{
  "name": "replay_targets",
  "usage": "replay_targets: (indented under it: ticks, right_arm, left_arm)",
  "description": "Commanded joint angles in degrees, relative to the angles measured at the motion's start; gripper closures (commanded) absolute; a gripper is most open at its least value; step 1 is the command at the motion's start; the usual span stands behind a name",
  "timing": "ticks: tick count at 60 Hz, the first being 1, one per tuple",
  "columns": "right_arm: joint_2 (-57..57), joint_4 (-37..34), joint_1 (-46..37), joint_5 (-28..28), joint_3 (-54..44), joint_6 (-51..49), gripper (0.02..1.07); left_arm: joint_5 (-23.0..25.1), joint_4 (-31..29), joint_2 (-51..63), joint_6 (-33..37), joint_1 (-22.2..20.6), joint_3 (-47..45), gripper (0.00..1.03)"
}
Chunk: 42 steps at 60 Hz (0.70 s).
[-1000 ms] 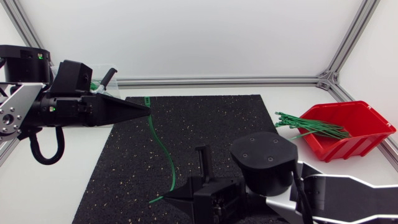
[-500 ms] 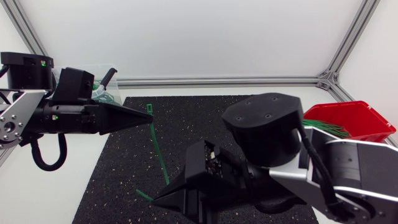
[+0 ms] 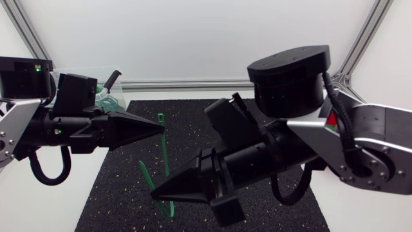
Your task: Take a green cable tie from the red box, thread the tail through the head to close it, then place it in the transparent bin on the left.
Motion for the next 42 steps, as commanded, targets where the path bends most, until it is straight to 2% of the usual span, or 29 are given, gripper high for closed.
replay_targets:
  ticks: [1,13,25,37,42]
  right_arm:
    - [1.57,0.44,-1.73,-2.3,1.67,6.55,1.01]
    - [2.8,6.68,-5.42,-8.98,1.49,16.74,1.01]
    - [0.08,5.45,-5.59,-9.68,2.37,22.63,1.01]
    - [-4.32,1.05,-5.59,-10.73,4.04,25.88,1.01]
    - [-6.87,-0.97,-5.15,-10.65,5.45,31.51,1.01]
  left_arm:
    - [-1.05,1.2,-2.67,1.29,-0.89,-1.84,0.99]
    - [-5.8,1.55,-8.65,1.55,-3.44,-4.12,0.99]
    - [-8.61,-0.47,-13.57,0.23,-7.05,-4.3,0.99]
    - [-10.28,-1.35,-16.47,-3.2,-9.86,-2.63,0.99]
    - [-11.51,-1.26,-16.91,-4.16,-10.74,-1.92,0.99]
